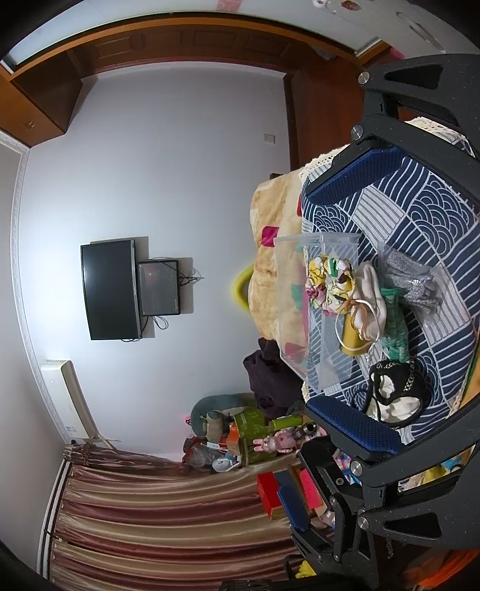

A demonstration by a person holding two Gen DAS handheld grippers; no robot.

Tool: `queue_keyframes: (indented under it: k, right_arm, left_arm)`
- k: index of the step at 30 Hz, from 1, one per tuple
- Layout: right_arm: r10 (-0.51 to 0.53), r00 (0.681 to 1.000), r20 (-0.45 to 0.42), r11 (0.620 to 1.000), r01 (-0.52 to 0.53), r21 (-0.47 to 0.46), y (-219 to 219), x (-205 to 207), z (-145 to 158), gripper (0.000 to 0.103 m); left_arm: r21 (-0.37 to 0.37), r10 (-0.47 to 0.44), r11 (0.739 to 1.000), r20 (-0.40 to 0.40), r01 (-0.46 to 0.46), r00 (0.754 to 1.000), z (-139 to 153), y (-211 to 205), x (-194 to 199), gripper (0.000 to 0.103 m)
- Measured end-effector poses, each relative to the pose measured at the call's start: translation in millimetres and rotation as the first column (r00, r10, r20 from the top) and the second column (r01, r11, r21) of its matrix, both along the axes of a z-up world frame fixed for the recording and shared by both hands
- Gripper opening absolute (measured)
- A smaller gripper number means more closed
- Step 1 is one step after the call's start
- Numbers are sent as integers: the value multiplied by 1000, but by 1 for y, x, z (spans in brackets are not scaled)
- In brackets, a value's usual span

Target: Organize soft objects

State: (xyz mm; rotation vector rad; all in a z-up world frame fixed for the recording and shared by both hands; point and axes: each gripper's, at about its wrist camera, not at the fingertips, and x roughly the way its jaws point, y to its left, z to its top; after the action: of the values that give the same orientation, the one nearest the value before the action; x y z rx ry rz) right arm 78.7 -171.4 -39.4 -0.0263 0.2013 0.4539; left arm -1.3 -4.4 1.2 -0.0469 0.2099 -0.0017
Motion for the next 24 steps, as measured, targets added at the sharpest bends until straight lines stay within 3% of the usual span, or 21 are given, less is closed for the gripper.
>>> queue_keyframes:
  k: [24]
  right_arm:
    - [-2, 999, -32, 1000, 2, 0, 0, 12, -8, 103]
  left_arm:
    - [-4, -16, 1000, -35, 16, 999, -11, 4, 11, 103]
